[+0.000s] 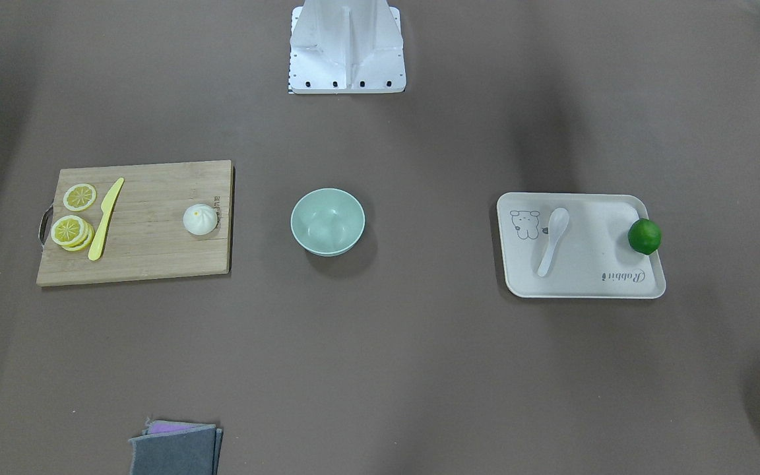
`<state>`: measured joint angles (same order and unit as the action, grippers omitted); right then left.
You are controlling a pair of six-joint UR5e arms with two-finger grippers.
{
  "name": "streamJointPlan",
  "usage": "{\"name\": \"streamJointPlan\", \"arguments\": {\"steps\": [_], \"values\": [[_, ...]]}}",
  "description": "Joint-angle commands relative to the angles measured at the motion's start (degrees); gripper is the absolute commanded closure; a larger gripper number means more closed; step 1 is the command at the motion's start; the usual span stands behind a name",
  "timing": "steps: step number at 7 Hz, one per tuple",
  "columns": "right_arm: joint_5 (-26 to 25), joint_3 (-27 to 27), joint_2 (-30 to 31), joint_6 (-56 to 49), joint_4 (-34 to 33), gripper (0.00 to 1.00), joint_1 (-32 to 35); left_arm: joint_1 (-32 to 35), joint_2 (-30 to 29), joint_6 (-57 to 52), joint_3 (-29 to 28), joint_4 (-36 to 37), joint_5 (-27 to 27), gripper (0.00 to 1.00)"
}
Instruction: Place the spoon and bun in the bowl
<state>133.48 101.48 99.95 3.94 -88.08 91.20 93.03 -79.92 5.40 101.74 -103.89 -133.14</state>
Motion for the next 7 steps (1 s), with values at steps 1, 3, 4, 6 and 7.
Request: {"name": "streamJointPlan", "arguments": {"steps": [1, 3, 4, 6, 7], "values": [[0.0, -0.2, 0.0, 0.0, 0.0, 0.00, -0.7, 0.0, -0.1, -0.1, 0.2, 0.1, 0.1, 0.02], [0.2, -0.2, 0.4, -0.1, -0.1, 0.00, -0.7, 0.0, -0.1, -0.1, -0.1, 0.1, 0.1, 0.02], [0.8, -0.3, 0.5, -0.4, 0.0, 0.00, -0.6, 0.0, -0.1, -0.2, -0.7, 0.0, 0.0, 0.02], [2.9, -0.2, 0.7, -0.9, 0.1, 0.00, -0.6, 0.0, -0.1, -0.2, -1.3, 0.2, 0.0, 0.02], [2.8, -0.2, 0.8, -1.3, 0.2, 0.00, -0.6, 0.0, 0.0, 0.1, -0.9, 0.3, -0.1, 0.02]]}}
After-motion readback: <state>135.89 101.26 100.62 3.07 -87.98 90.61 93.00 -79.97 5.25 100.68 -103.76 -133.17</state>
